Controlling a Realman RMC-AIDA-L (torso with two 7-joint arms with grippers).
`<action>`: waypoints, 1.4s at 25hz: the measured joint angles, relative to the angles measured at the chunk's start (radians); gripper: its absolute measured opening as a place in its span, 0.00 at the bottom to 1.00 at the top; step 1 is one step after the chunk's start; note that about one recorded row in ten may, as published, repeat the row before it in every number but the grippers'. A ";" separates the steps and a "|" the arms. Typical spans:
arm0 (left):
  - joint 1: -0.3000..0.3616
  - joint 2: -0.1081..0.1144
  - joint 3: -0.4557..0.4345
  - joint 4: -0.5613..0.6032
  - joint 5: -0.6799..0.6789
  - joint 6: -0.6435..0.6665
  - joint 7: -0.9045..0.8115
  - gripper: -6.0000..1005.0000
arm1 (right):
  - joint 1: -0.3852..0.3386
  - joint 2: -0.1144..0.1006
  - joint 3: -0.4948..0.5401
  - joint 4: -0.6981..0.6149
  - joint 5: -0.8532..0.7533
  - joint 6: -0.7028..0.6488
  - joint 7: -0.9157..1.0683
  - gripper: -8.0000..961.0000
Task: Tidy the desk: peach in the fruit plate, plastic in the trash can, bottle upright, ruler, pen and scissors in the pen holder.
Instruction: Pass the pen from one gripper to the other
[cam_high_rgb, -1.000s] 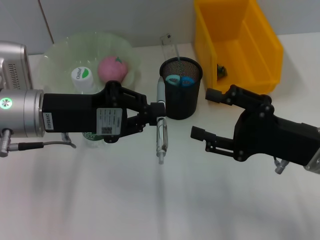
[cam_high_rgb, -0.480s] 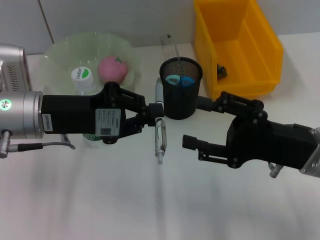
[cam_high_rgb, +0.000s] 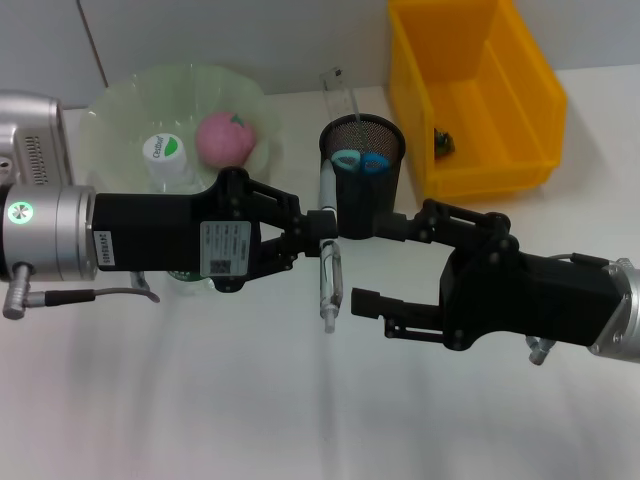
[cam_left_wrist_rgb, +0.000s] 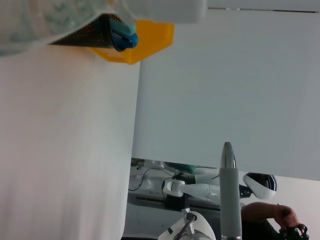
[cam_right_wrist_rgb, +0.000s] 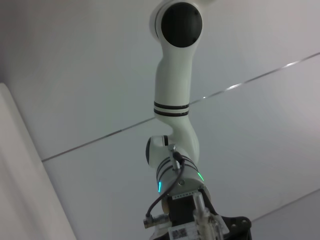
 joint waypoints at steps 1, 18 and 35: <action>0.000 0.000 0.000 0.000 0.000 0.000 0.000 0.15 | 0.000 0.000 0.000 0.000 0.000 0.000 0.000 0.76; -0.005 -0.002 0.001 -0.024 0.000 0.001 0.000 0.15 | 0.016 0.003 -0.031 0.031 0.000 0.004 -0.073 0.75; -0.007 -0.003 0.005 -0.026 0.000 0.002 0.000 0.15 | 0.047 0.005 -0.031 0.059 -0.001 0.010 -0.090 0.61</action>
